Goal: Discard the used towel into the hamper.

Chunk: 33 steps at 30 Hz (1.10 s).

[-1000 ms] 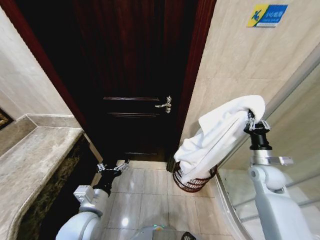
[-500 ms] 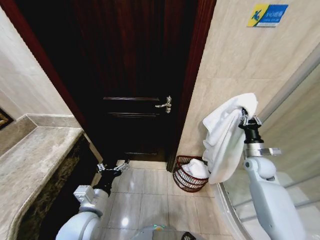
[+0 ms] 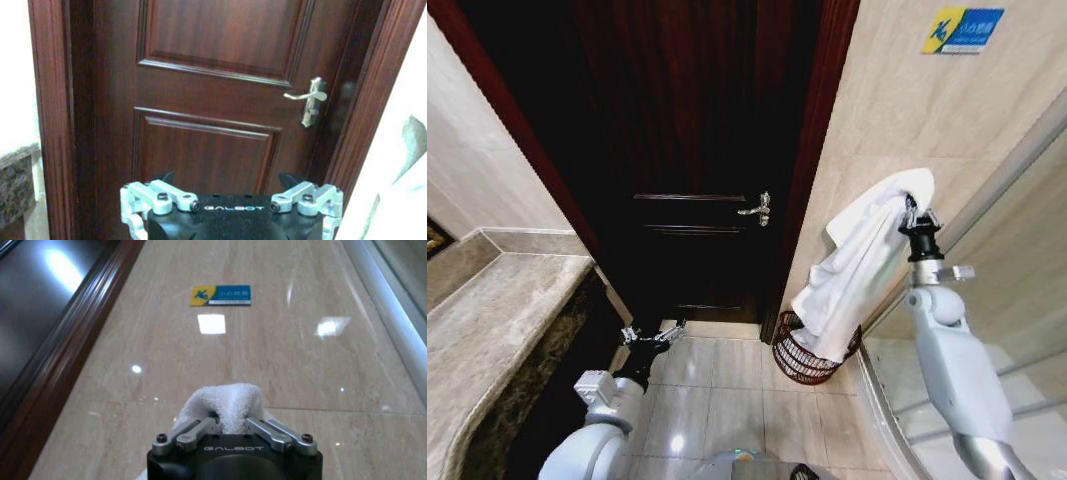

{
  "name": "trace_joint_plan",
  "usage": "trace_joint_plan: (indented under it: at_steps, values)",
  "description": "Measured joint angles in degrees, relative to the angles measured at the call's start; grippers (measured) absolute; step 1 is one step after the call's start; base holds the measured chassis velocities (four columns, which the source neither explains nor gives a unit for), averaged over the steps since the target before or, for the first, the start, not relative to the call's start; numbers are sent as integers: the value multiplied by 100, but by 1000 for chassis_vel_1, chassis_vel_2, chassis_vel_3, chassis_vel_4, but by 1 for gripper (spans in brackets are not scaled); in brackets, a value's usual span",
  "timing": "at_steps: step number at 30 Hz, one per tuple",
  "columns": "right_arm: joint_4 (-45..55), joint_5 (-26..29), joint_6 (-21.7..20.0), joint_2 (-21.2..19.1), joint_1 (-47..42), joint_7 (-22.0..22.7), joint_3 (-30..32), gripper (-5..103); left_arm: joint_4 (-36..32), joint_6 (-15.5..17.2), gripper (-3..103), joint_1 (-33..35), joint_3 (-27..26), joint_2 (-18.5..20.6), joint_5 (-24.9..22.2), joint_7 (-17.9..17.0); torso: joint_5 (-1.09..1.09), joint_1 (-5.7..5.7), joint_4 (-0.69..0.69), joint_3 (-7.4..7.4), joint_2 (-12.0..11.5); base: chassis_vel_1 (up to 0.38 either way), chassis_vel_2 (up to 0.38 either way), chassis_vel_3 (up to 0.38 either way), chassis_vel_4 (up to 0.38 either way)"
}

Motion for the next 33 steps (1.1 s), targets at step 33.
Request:
trace_joint_plan:
  at_steps: [33]
  values:
    - [-1256,-20,935,774,-1329,-833,320,6,0,0,100,0,0,0,0,0,0,0,0,-1,0,0,0,0,0]
